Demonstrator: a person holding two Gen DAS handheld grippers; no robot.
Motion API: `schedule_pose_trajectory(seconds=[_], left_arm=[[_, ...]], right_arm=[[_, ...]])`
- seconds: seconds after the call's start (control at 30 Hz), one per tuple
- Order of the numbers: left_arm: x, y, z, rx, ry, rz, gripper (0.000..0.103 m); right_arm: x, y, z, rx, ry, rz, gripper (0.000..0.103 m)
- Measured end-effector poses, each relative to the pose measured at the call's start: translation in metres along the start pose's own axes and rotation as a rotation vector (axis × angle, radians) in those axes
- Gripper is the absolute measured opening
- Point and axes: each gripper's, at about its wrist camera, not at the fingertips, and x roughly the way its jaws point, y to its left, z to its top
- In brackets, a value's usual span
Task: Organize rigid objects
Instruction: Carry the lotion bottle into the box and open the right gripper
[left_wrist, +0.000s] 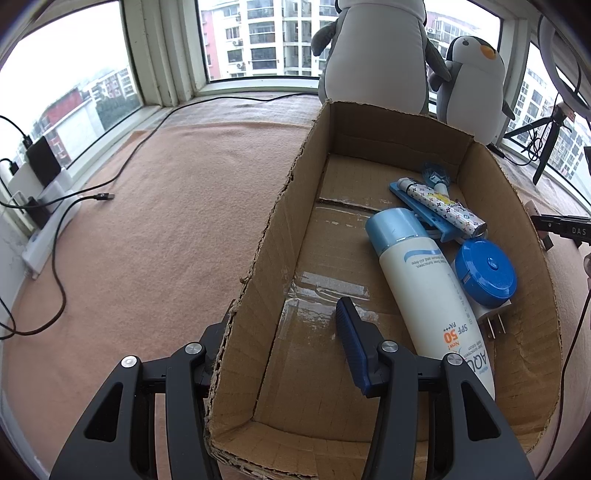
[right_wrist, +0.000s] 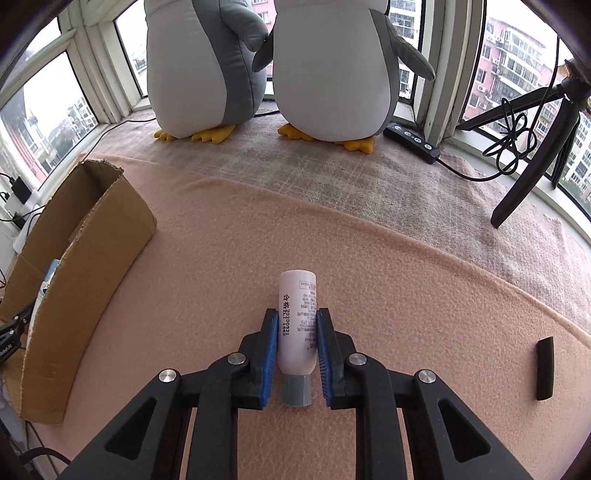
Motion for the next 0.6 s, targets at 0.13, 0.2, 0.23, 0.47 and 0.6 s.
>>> schedule_pose_trajectory(seconds=[0.13,0.2,0.23,0.47,0.6], left_arm=[[0.000,0.000,0.000,0.002,-0.001,-0.002,0.050],[0.000,-0.001,0.000,0.005,0.000,-0.002,0.050],[0.000,-0.001,0.000,0.005,0.000,-0.001,0.050],[0.000,-0.002,0.000,0.007,-0.001,-0.004,0.050],[0.000,-0.002,0.000,0.010,-0.004,-0.007,0.050]], right_arm=[[-0.010,0.012,-0.005,0.028,-0.020,0.024,0.018],[-0.017,0.020,-0.007,0.039,-0.033,0.045,0.018],[-0.022,0.024,-0.009,0.039,-0.043,0.053,0.018],[-0.056,0.066,-0.003,0.032,-0.117,0.128,0.018],[-0.075,0.092,0.003,0.016,-0.157,0.173,0.018]])
